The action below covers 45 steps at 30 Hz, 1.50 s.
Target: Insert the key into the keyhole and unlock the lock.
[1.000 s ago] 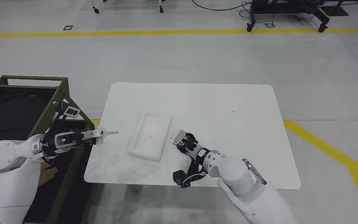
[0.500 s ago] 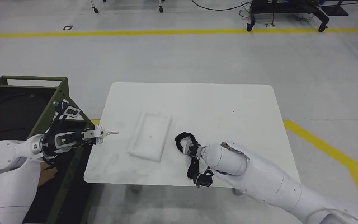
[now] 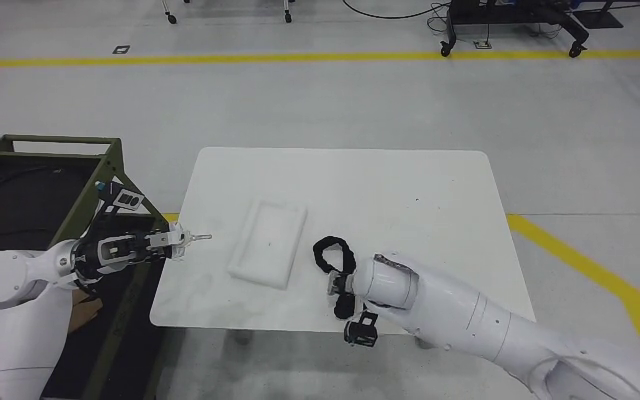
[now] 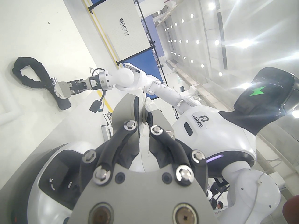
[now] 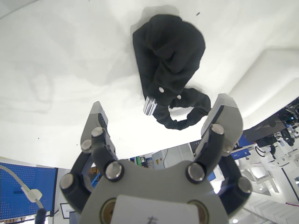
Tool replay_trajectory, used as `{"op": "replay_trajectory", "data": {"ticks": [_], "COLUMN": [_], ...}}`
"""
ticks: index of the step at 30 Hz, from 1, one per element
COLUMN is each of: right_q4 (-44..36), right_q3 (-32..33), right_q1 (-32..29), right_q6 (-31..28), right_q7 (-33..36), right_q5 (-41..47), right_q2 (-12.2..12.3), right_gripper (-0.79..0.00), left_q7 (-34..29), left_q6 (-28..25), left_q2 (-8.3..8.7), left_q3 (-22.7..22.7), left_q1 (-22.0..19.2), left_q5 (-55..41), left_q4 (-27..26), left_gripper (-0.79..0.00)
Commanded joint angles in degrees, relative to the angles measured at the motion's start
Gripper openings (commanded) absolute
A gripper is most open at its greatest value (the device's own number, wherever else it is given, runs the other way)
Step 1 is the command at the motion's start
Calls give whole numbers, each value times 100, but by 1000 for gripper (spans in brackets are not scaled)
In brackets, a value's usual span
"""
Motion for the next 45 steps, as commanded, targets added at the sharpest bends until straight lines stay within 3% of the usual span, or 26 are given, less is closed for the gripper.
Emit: {"op": "replay_trajectory", "data": {"ticks": [1,4,8,11,12,13,18,20,27,34,42,45], "right_q4": [120,356,630,784,827,862,1044,1094,988,460,-534,-759], "right_q3": [-87,-87,-87,-87,-87,-87,-87,-87,-75,257,1720,2377], "right_q1": [26,14,34,28,26,19,21,30,126,114,-659,-1121], "right_q6": [0,0,0,0,0,0,0,0,0,0,28,372], "right_q7": [81,186,366,331,320,309,184,133,123,446,1113,1170], "right_q5": [59,-56,-120,-103,-121,-146,-252,-288,-203,335,2020,2559], "right_q2": [-109,-268,-454,-556,-585,-603,-714,-741,-725,-482,42,246], "right_gripper": [0,0,-68,-163,-336,-425,-480,-785,-785,-785,-785,-785], "left_q7": [0,0,0,0,0,0,0,0,0,0,0,0], "left_q6": [0,0,0,0,0,0,0,0,0,0,0,0], "left_q2": [0,0,0,0,0,0,0,0,0,0,0,0], "left_q3": [0,0,0,0,0,0,0,0,0,0,0,0], "left_q1": [0,0,0,0,0,0,0,0,0,0,0,0], "left_q5": [0,0,0,0,0,0,0,0,0,0,0,0], "left_q4": [0,0,0,0,0,0,0,0,0,0,0,0], "left_gripper": [-785,-785,-785,-785,-785,-785,-785,-785,-785,-785,-785,-785]}}
